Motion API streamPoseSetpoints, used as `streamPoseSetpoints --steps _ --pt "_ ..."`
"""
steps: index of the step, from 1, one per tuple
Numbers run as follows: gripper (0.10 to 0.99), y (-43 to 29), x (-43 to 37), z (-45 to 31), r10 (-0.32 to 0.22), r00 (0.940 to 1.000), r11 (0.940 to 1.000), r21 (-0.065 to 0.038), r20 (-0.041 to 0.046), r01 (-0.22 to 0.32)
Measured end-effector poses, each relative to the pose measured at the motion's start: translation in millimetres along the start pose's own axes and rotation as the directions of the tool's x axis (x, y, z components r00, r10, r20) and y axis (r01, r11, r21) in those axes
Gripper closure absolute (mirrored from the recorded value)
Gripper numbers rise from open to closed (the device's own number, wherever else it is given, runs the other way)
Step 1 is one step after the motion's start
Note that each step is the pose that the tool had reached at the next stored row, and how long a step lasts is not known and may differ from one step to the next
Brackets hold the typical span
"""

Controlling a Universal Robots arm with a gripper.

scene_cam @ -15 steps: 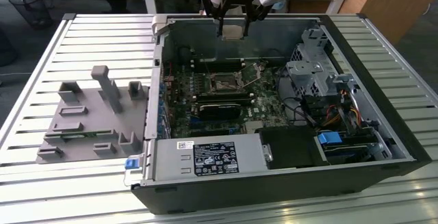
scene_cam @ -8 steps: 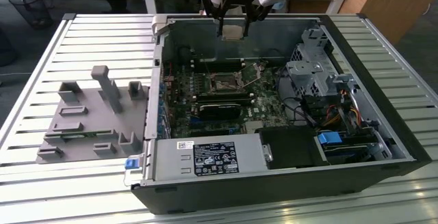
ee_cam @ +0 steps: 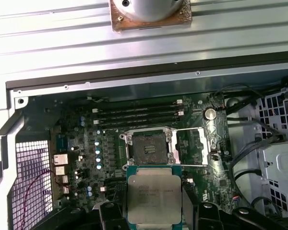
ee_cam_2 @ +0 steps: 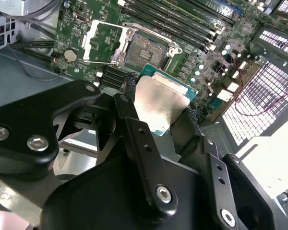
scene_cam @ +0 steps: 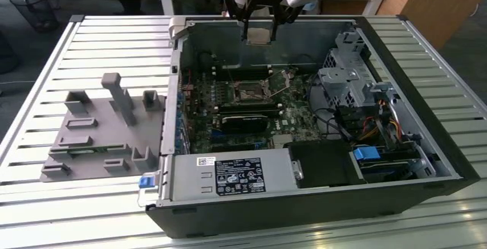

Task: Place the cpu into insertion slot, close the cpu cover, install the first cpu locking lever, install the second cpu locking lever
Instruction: 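Place the cpu into insertion slot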

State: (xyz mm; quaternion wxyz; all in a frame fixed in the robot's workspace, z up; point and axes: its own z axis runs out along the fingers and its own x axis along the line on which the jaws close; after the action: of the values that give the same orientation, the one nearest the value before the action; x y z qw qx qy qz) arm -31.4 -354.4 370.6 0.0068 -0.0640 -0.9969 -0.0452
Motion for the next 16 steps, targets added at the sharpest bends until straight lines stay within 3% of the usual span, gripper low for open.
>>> streamPoseSetpoints --steps 16 --pt "0.545 -0.1 0.0 0.6 0.028 0.9996 0.9996 -0.001 0.0025 -0.028"
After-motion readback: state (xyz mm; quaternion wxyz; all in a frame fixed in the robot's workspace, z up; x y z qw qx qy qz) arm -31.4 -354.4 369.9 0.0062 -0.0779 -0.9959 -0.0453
